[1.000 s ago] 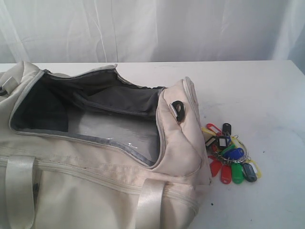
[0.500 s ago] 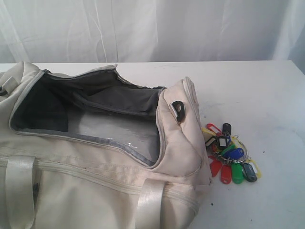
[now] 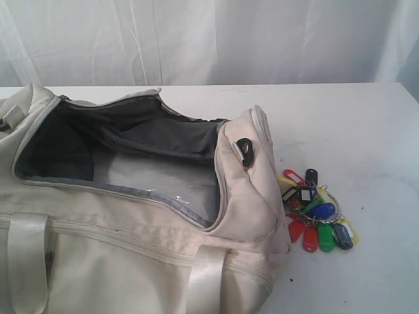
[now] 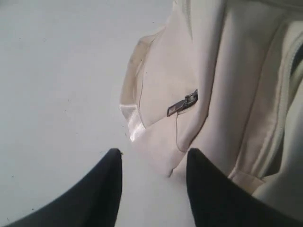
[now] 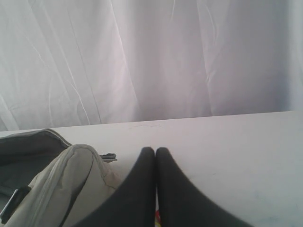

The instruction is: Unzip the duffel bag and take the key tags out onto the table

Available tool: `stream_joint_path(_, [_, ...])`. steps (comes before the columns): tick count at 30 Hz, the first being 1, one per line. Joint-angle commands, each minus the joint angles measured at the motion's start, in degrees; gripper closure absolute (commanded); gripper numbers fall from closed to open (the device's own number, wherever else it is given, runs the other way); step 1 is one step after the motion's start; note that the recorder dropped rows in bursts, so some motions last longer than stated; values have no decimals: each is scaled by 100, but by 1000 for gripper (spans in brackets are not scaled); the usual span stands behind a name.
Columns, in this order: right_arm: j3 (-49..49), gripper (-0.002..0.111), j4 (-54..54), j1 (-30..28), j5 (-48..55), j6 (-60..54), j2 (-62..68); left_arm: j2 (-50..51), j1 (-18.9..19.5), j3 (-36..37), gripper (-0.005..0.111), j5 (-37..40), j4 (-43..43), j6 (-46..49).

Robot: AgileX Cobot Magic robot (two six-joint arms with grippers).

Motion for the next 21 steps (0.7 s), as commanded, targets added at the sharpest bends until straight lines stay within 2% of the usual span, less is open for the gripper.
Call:
stream_joint_path(1, [12,108,-27,-20,-15,28,-45,-22,-47,23,59,-42,-38,34])
stream_joint_path(21, [12,108,-27,-20,-15,28,-45,-22,-47,23,59,30,-38,34])
